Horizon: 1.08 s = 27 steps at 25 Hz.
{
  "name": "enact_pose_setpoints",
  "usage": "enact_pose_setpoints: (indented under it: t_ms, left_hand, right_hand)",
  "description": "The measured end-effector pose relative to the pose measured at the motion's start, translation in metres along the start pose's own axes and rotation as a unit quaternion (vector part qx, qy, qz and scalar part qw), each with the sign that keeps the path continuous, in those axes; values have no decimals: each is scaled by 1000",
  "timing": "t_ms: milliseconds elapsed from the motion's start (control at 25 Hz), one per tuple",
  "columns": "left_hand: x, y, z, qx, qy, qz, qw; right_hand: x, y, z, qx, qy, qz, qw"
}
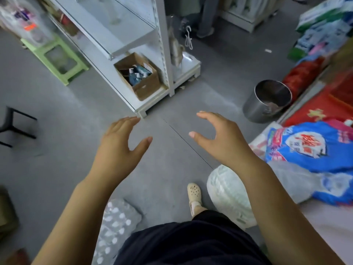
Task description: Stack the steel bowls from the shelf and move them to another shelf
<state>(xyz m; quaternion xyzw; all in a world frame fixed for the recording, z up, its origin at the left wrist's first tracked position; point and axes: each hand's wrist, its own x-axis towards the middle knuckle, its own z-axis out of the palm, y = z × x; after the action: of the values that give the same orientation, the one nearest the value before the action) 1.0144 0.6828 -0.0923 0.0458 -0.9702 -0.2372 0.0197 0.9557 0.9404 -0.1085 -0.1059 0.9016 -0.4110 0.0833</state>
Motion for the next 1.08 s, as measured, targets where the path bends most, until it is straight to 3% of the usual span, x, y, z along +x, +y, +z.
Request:
enact_pose_setpoints:
  t_ms: [120, 320, 640, 1080]
  left_hand:
    - [45, 4, -1, -8, 10, -15, 1000]
    - [87, -34, -21, -13, 63, -108, 992]
    - [82, -168, -65, -25, 149, -293, 944]
    - [235, -390, -222, 38, 177, -252, 951]
  right_hand:
    - [56, -2, -11, -15, -19, -21, 999]
    - [163, -35, 2, -32, -99, -66, 992]
    - [296, -149, 141, -44, -234, -190, 952]
    - [470, -344, 315, -35, -241, -234, 941]
